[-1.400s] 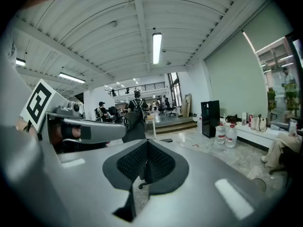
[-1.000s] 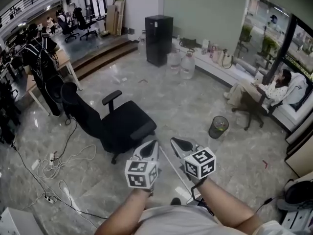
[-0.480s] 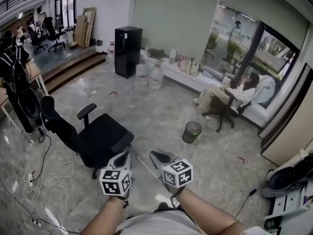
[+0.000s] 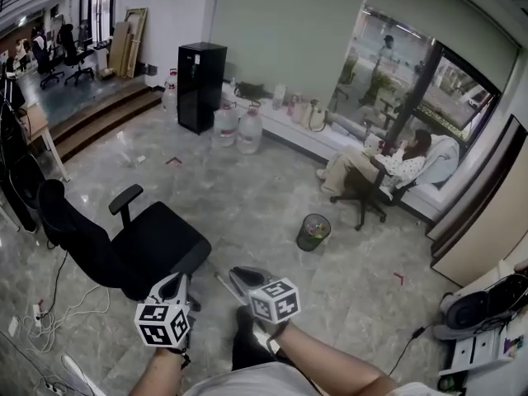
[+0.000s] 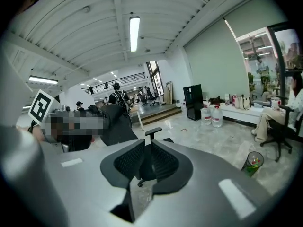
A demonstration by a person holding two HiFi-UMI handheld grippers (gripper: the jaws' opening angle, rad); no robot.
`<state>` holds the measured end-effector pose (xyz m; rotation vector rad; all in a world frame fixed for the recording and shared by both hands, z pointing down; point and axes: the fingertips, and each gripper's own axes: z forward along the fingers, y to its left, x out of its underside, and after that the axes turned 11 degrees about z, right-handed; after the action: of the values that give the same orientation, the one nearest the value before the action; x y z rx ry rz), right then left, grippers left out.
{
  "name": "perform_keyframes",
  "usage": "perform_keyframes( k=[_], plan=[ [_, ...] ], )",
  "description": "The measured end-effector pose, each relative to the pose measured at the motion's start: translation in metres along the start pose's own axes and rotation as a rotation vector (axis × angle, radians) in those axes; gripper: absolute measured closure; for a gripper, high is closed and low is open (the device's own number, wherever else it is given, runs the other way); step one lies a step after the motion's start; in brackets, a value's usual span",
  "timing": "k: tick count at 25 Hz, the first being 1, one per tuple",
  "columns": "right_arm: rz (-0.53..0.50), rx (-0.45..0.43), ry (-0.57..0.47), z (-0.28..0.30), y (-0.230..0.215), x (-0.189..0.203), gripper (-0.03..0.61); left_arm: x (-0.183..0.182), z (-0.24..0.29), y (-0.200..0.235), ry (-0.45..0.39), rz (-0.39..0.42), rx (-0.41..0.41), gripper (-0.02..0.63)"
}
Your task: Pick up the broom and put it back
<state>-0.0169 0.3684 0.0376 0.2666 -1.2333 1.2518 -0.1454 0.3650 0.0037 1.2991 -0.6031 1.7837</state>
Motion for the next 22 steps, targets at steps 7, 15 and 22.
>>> perform_keyframes(
  k=[7,15,22],
  plan=[
    [0.027,-0.04,0.09,0.121,-0.124,-0.032,0.497,0.013,0.139,0.072,0.083,-0.063,-0.111,0.606],
    [0.023,-0.061,0.322,0.235,-0.244,-0.034,0.482,0.034,0.278,0.112,0.239,-0.181,-0.184,0.606],
    [0.052,0.002,0.483,0.314,-0.323,0.04,0.477,0.095,0.35,0.151,0.348,-0.243,-0.193,0.607]
  ],
)
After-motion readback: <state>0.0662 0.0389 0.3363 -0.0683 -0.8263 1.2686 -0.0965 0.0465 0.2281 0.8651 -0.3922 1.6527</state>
